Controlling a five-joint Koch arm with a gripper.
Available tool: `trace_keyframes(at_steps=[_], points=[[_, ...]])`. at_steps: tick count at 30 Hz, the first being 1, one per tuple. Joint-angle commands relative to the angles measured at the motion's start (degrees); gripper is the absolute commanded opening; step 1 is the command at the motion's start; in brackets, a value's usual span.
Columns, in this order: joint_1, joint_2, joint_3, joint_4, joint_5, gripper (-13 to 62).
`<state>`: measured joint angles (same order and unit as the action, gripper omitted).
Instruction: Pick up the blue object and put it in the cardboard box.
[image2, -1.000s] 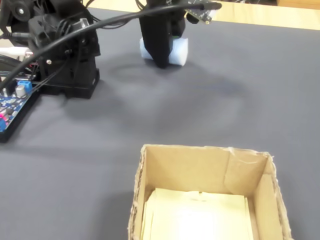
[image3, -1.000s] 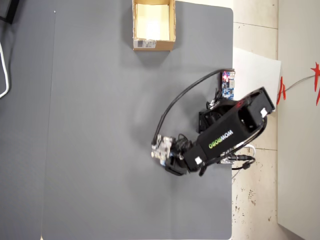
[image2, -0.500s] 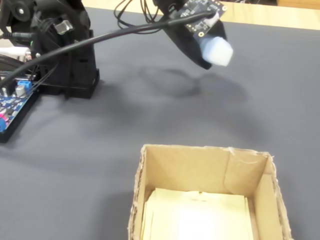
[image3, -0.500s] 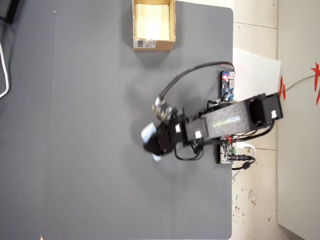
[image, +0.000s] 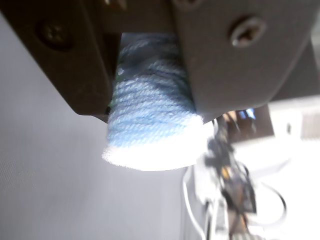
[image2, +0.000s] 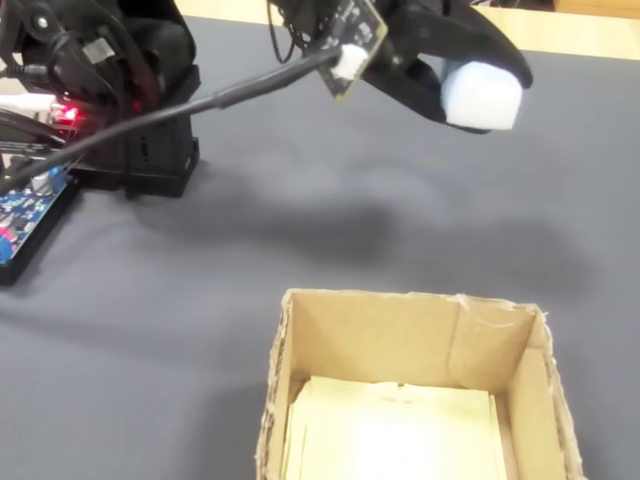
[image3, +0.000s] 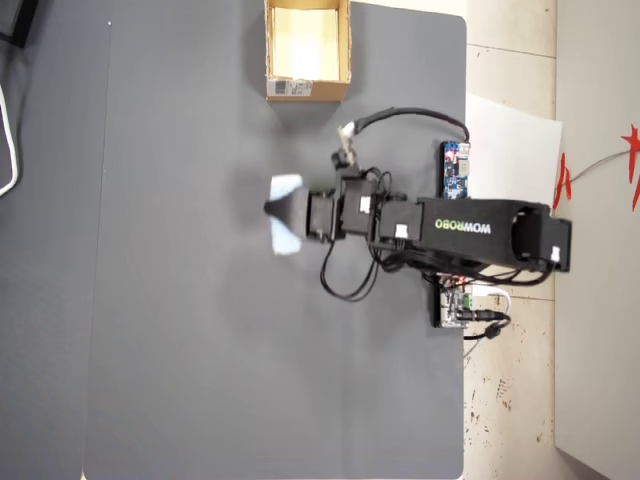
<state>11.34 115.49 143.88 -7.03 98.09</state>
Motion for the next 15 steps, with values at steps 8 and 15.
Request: trace_keyframes(at_steps=[8, 15], points=[[23.1, 0.0, -9.8, -5.0, -6.0, 0.4], [37.1, -5.2, -17.5, 2.6, -9.7, 0.4]])
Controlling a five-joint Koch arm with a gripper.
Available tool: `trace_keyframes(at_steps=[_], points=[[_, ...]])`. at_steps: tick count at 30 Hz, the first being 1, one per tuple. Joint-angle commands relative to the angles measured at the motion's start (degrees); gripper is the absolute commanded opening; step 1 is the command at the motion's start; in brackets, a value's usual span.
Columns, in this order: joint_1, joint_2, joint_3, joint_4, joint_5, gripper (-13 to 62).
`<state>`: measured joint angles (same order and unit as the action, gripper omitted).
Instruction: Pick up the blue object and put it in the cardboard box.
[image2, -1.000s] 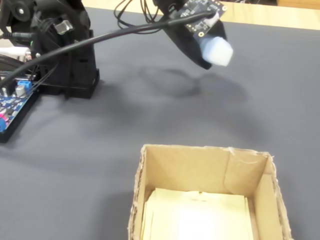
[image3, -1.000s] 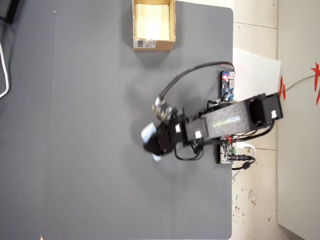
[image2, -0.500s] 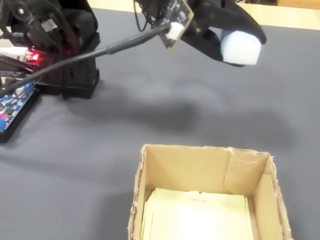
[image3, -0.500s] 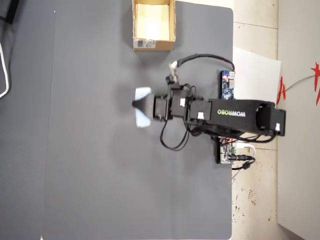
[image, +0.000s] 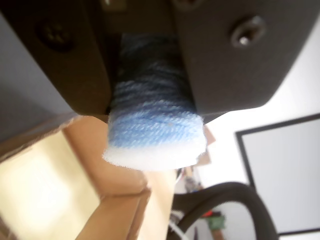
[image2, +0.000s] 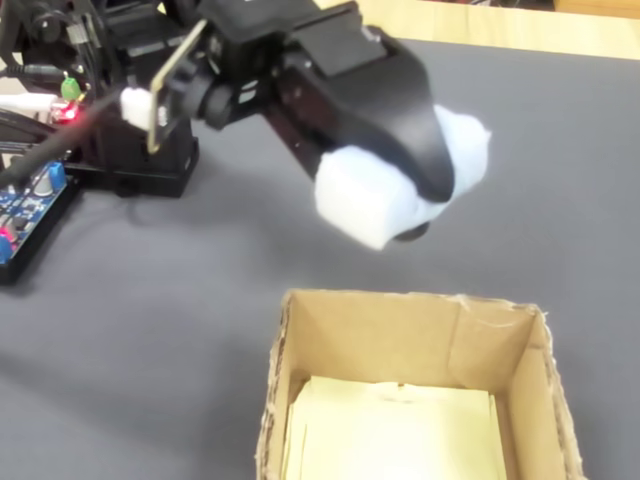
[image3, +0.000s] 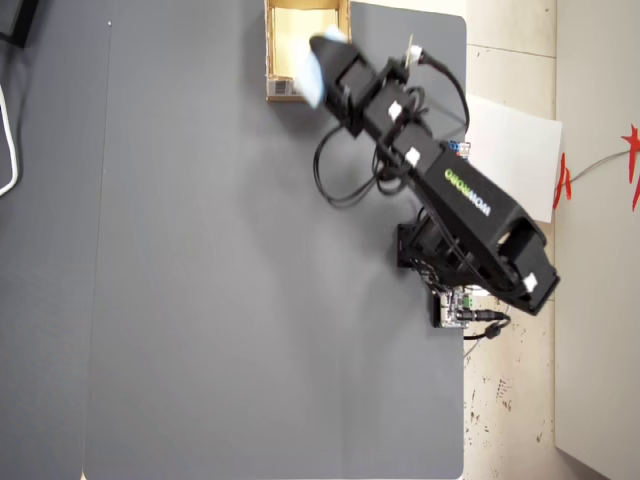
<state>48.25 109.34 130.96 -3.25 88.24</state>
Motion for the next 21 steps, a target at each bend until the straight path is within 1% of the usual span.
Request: trace_keyframes(at_steps=[1, 6, 15, 16, 18, 20, 21], points=[[0.9, 0.4, -5.3, -0.4, 0.2, 0.4], [3.5, -2.8, -7.6, 2.7, -0.1, 0.5], [3.3, -10.5, -13.6, 7.5, -0.6, 1.0], [3.3, -11.4, -14.5, 7.6, -0.5, 2.5], [3.3, -13.4, -17.7, 10.6, -0.4, 8.3], [3.5, -15.8, -20.9, 11.9, -0.5, 8.9], [3.6, -16.3, -21.6, 12.2, -0.4, 10.6]])
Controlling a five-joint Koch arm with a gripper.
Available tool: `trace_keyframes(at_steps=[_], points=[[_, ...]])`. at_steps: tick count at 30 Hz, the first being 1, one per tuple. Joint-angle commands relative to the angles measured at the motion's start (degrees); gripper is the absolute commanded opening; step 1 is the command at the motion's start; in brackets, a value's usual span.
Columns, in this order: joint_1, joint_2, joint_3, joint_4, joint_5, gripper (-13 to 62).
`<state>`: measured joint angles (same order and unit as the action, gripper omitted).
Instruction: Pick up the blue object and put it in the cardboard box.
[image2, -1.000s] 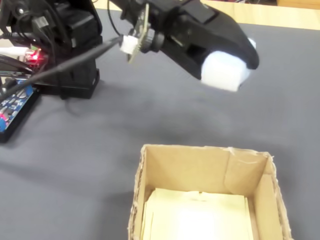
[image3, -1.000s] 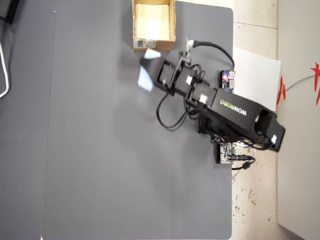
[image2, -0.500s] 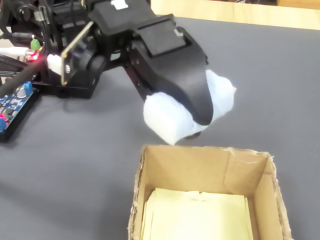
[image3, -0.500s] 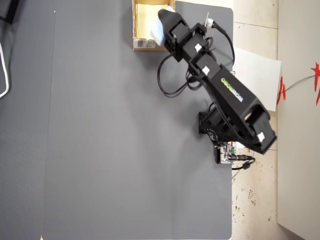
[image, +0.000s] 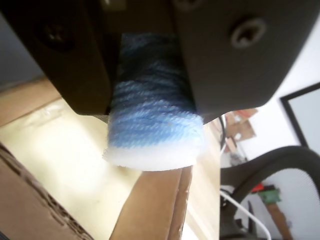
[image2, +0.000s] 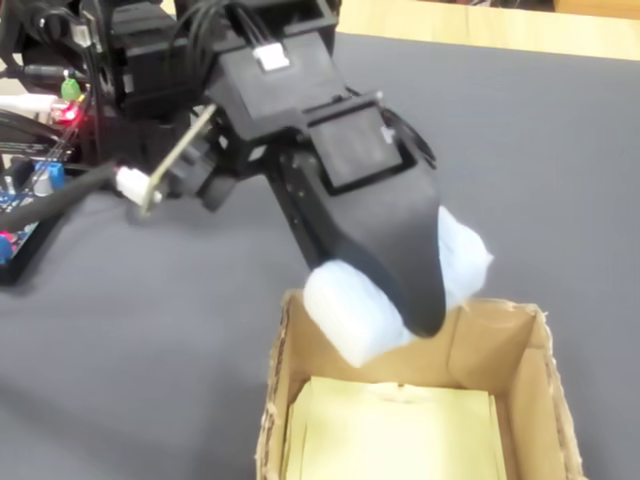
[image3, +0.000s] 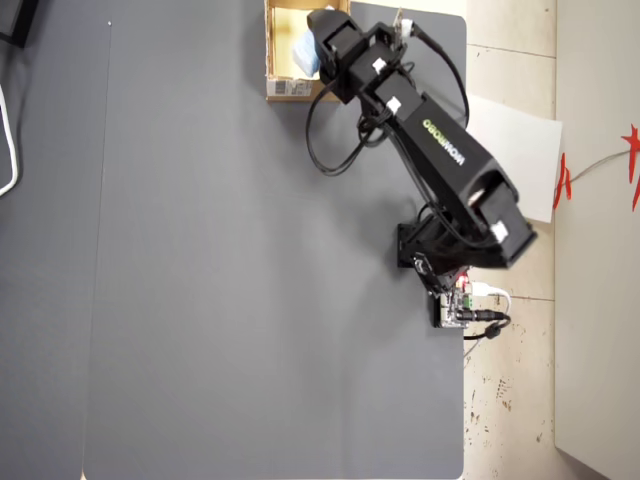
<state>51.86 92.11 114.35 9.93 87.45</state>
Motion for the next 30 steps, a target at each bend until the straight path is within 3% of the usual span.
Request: trace_keyframes(at_steps=[1, 3, 5, 18, 30], points=[[-0.1, 0.5, -6.0, 0.3, 1.6, 16.3], [-0.2, 0.2, -7.5, 3.6, 2.0, 27.5], [-0.4, 0.2, -7.6, 5.4, 3.3, 33.2], [-1.0, 3.1, -5.7, 5.4, 6.3, 33.7], [-15.1, 16.3, 3.7, 4.8, 10.7, 33.7]])
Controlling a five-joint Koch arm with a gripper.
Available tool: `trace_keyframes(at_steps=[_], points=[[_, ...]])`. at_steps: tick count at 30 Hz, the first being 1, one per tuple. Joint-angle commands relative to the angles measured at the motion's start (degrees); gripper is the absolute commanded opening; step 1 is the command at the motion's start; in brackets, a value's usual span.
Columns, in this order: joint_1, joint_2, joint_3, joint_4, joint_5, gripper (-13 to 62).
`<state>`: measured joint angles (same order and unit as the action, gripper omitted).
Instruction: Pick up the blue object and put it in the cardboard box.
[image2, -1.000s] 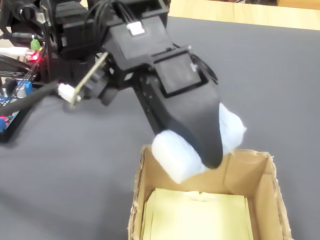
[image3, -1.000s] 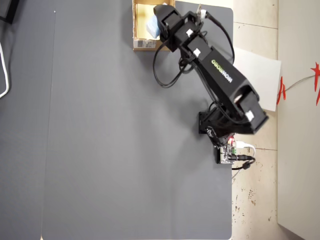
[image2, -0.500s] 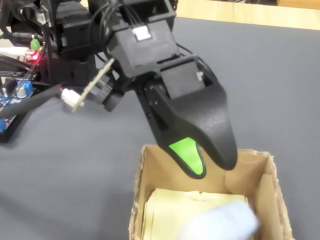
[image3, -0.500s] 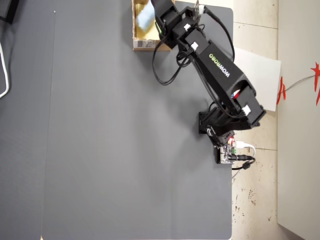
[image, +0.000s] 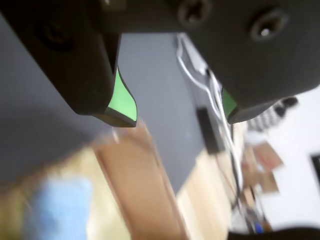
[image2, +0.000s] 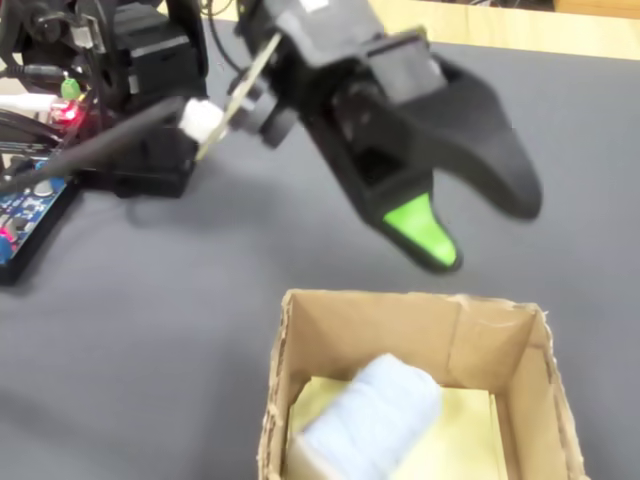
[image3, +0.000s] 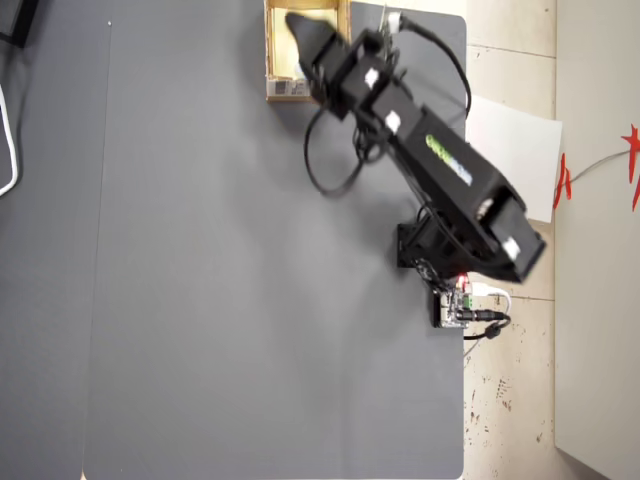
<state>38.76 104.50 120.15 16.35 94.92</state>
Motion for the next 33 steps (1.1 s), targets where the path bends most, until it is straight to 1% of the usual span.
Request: trace_keyframes(at_steps=[1, 9, 16, 25, 33], points=[[-3.6, 5.4, -0.4, -1.8, 3.3, 33.7], [-19.2, 20.7, 14.4, -2.2, 3.3, 33.7], [-26.0, 30.8, 25.9, -6.2, 3.6, 34.0], [-26.5, 31.4, 37.2, -8.4, 8.0, 34.0], [-26.5, 31.3, 52.6, -18.8, 7.9, 34.0]])
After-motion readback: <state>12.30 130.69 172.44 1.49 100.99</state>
